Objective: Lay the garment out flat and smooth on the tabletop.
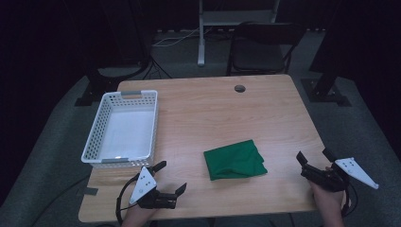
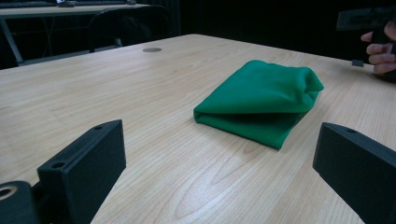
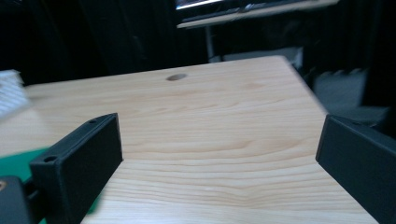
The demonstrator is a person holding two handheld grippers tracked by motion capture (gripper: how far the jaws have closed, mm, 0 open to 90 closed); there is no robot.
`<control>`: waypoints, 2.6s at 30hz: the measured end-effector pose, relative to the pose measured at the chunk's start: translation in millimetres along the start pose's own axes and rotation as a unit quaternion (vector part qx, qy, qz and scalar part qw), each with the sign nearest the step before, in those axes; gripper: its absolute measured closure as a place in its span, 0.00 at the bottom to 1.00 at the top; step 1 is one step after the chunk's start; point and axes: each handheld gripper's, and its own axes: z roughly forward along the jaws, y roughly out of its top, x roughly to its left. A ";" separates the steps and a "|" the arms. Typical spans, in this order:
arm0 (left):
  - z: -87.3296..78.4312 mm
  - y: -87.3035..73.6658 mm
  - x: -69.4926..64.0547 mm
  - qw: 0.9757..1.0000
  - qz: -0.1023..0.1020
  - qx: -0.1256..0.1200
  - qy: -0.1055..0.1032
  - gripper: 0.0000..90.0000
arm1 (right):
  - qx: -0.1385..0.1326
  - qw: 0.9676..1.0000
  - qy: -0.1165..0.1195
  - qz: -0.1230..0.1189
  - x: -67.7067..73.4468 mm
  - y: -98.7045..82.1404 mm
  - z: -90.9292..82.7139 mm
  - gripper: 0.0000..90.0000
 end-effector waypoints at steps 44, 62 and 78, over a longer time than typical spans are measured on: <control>1.0 0.2 -2.9 1.000 0.010 0.005 0.013 0.04 | 0.199 0.906 0.160 -0.338 155.4 -24.0 30.4 0.62; 0.9 0.1 -3.5 1.000 0.013 0.003 0.012 0.04 | 0.132 0.931 0.201 -0.275 157.0 19.9 33.3 0.94; 0.9 0.1 -3.8 1.000 0.014 0.004 0.013 0.04 | 0.158 0.951 0.181 -0.194 152.1 55.6 85.2 0.93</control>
